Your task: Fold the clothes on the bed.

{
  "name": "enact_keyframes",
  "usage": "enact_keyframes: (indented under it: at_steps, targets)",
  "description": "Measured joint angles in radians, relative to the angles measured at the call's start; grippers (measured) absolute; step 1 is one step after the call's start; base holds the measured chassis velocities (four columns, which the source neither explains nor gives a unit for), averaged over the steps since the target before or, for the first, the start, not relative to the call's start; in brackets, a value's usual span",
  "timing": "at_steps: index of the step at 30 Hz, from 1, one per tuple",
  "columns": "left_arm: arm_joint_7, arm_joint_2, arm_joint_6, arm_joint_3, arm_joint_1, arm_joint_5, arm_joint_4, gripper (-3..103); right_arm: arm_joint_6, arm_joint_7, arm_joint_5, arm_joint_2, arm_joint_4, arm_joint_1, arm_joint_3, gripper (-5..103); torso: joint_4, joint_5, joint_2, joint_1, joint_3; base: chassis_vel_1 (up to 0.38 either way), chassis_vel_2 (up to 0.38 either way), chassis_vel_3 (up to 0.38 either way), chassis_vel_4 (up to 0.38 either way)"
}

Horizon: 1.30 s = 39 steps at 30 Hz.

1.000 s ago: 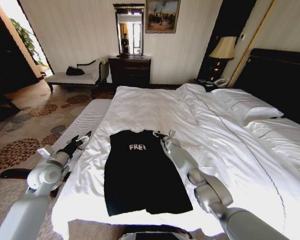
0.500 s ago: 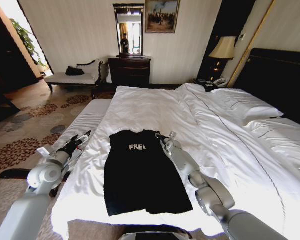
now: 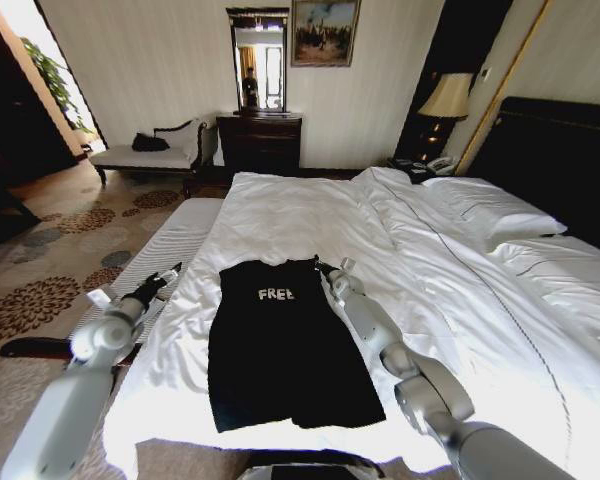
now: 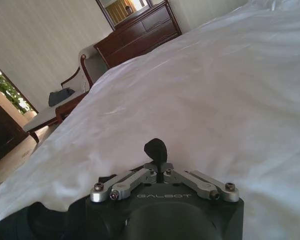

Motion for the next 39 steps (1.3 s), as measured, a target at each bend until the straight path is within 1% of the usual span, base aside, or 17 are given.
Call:
enact_keyframes:
  at_steps: [1,3,4,5,6,8,9,10,13,15,17,24,26,35,36,38,39]
  targets:
    - [0.0,0.0,0.0,0.0,0.0,0.0,0.0,100,0.0,0.0,0.0,0.0,0.0,0.0,0.0,1,0.0,0.0,0.0,0.0,0.0,0.0,0.0,0.0,0.0]
    - [0.008,-0.024,0.002,0.077,-0.1,0.026,0.1,100,0.007,0.008,-0.009,-0.003,0.009,-0.013,0.0,1,-0.0006,0.0,0.0,0.0,0.0,0.0,0.0,0.0,0.0]
    - [0.012,-0.033,0.003,0.099,-0.134,0.03,0.134,100,0.009,0.01,-0.013,-0.005,0.01,-0.015,0.0,1,-0.0006,0.0002,0.0,0.0,0.0,0.0,0.0,0.0,0.0]
    - [0.012,-0.033,0.003,0.099,-0.134,0.03,0.134,100,0.009,0.01,-0.013,-0.005,0.01,-0.015,0.0,1,-0.0006,0.0002,0.0,0.0,0.0,0.0,0.0,0.0,0.0]
    - [0.017,-0.046,0.005,0.124,-0.173,0.033,0.179,100,0.01,0.012,-0.016,-0.006,0.01,-0.017,0.001,1,-0.001,0.0005,0.0,0.0,0.0,0.0,0.0,0.0,0.0]
    - [0.029,-0.073,0.006,0.173,-0.252,0.041,0.294,100,0.013,0.016,-0.021,-0.01,0.01,-0.019,0.004,1,-0.0007,0.0002,0.0,0.0,0.0,0.0,0.0,0.0,0.0]
    - [0.029,-0.073,0.006,0.173,-0.252,0.041,0.294,100,0.013,0.016,-0.021,-0.01,0.01,-0.019,0.004,1,-0.0007,0.0002,0.0,0.0,0.0,0.0,0.0,0.0,0.0]
    - [0.038,-0.087,0.006,0.197,-0.289,0.041,0.351,100,0.015,0.016,-0.023,-0.011,0.01,-0.019,0.004,1,-0.0003,0.0003,0.0,0.0,0.0,0.0,0.0,0.0,0.0]
    - [0.069,-0.12,0.01,0.249,-0.349,0.026,0.439,100,0.02,0.016,-0.028,-0.014,0.014,-0.019,0.005,1,0.0003,0.0002,0.0,0.0,0.0,0.0,0.0,0.0,0.0]
    - [0.078,-0.129,0.01,0.261,-0.362,0.023,0.457,100,0.021,0.017,-0.028,-0.014,0.015,-0.019,0.005,1,0.0001,0.0004,0.0,0.0,0.0,0.0,0.0,0.0,0.0]
    - [0.11,-0.165,0.003,0.296,-0.408,0.019,0.517,100,0.024,0.018,-0.03,-0.013,0.023,-0.019,0.006,1,-0.0005,0.0002,0.0,0.0,0.0,0.0,0.0,0.0,0.0]
    - [0.121,-0.203,0.0,0.328,-0.454,0.033,0.579,100,0.027,0.02,-0.034,-0.013,0.036,-0.022,0.006,1,-0.0004,0.0003,0.0,0.0,0.0,0.0,0.0,0.0,0.0]
    - [0.122,-0.216,-0.001,0.333,-0.466,0.064,0.609,100,0.038,0.019,-0.036,-0.013,0.039,-0.022,0.003,1,-0.0003,0.0003,0.0,0.0,0.0,0.0,0.0,0.0,0.0]
    - [0.128,-0.213,-0.002,0.333,-0.462,0.098,0.631,100,0.049,0.017,-0.036,-0.018,0.04,-0.022,0.002,1,-0.0001,0.0001,0.0,0.0,0.0,0.0,0.0,0.0,0.0]
    - [0.14,-0.213,-0.011,0.333,-0.466,0.12,0.649,101,0.057,0.014,-0.036,-0.018,0.038,-0.023,0.001,1,-0.0002,0.0002,0.0,0.0,0.0,0.0,0.0,0.0,0.0]
    - [0.15,-0.218,-0.019,0.334,-0.472,0.139,0.664,94,0.073,0.007,-0.034,-0.016,0.035,-0.024,0.001,1,-0.0001,0.0002,0.0,0.0,0.0,0.0,0.0,0.0,0.0]
    - [0.15,-0.218,-0.019,0.334,-0.472,0.139,0.664,94,0.073,0.007,-0.034,-0.016,0.035,-0.024,0.001,1,-0.0001,0.0002,0.0,0.0,0.0,0.0,0.0,0.0,0.0]
